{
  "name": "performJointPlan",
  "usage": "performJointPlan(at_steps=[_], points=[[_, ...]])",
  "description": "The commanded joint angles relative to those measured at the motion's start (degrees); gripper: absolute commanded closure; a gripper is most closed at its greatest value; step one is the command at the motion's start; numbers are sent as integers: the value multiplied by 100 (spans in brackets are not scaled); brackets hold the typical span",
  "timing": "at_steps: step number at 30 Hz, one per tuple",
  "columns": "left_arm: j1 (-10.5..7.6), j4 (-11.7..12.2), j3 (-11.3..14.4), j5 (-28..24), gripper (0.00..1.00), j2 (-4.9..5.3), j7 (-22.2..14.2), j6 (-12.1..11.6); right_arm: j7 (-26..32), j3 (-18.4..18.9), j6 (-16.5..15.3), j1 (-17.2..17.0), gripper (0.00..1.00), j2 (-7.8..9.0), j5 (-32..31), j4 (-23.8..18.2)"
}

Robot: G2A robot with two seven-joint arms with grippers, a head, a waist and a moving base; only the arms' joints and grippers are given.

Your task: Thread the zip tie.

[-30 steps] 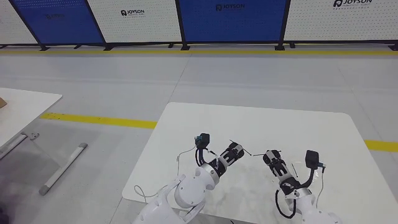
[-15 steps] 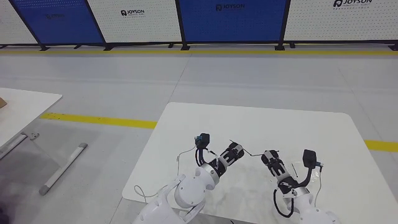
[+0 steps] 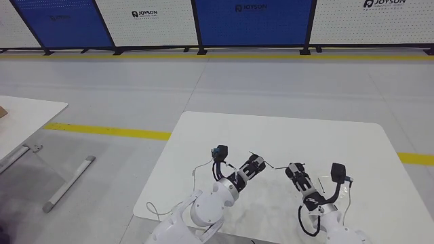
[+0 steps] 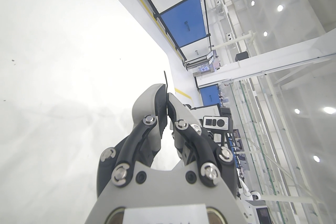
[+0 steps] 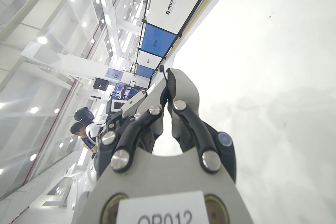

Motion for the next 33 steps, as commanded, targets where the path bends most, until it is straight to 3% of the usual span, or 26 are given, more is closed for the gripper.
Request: performJointPlan(at_steps=[1,6,9,23,33], points=[[11,-23,-6,-16,100,-8,60,1,-100,9,-170,-52,100,-2,-77,0],[63,-107,-8,91,100,-12,138,21,-500,11,-590,-199,100,0,-670,-3],[72,-149,-7,137,100,-16,180,47,-700,-45,-681,-289,100,-18,-785,-78],[72,-149,-7,137,100,-16,180,47,-695,-45,-677,-289,100,-19,-785,-73],[72,-149,-7,137,100,-16,180,47,-714,-199,-461,-116,100,-96,-858,81]])
